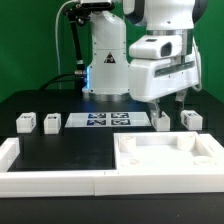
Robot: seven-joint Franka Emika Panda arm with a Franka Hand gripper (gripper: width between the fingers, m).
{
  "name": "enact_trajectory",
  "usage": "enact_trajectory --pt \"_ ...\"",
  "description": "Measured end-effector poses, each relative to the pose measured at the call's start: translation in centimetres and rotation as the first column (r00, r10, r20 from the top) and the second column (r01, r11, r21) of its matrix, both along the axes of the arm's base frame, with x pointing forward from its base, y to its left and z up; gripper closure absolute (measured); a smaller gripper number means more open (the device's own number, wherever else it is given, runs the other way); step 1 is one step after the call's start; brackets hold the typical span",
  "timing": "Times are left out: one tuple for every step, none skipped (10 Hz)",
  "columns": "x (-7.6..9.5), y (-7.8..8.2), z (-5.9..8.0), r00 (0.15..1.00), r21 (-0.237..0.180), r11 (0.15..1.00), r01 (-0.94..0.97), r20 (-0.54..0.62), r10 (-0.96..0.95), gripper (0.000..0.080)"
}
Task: Assemble square table
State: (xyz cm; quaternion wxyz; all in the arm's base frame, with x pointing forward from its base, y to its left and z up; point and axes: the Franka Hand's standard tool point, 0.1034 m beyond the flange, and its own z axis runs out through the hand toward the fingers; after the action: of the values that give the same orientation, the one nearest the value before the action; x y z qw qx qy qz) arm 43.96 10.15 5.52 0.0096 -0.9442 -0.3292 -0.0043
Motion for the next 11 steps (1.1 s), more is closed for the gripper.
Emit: enact_trajectory --pt "-0.6 0.7 0.0 0.995 0.002 0.995 0.104 -0.009 -0.104 0.0151" --pt "-0.9 1.5 -0.1 0.971 0.006 0.972 0.237 -0.019 -0.236 0.0151" --pt "-1.2 2.7 -0.2 0.936 0.009 0.936 0.352 -0.029 -0.352 0.0151" --pt "-1.6 3.5 -0.3 0.912 0.011 0.912 0.409 -0.038 -0.408 0.0151" --pt "-1.5 3.4 -0.3 0.893 0.016 0.894 0.449 -0.045 -0.448 0.0151" --pt "-1.5 3.5 -0.3 0.87 0.017 0.87 0.492 -0.05 -0.491 0.0151" --pt "-1.6 3.7 -0.3 0.823 0.016 0.823 0.567 -0.058 -0.566 0.0151" --pt "-1.7 3.9 -0.3 0.787 0.015 0.788 0.615 -0.062 -0.613 0.0151" --pt "-2.7 5.1 -0.7 0.781 0.028 0.781 0.624 -0.054 -0.622 0.0151" --pt "-4.1 6.1 -1.1 0.797 0.019 0.798 0.602 -0.061 -0.6 0.0151" --pt "-4.3 6.2 -1.2 0.81 0.02 0.81 0.586 -0.062 -0.584 0.0151"
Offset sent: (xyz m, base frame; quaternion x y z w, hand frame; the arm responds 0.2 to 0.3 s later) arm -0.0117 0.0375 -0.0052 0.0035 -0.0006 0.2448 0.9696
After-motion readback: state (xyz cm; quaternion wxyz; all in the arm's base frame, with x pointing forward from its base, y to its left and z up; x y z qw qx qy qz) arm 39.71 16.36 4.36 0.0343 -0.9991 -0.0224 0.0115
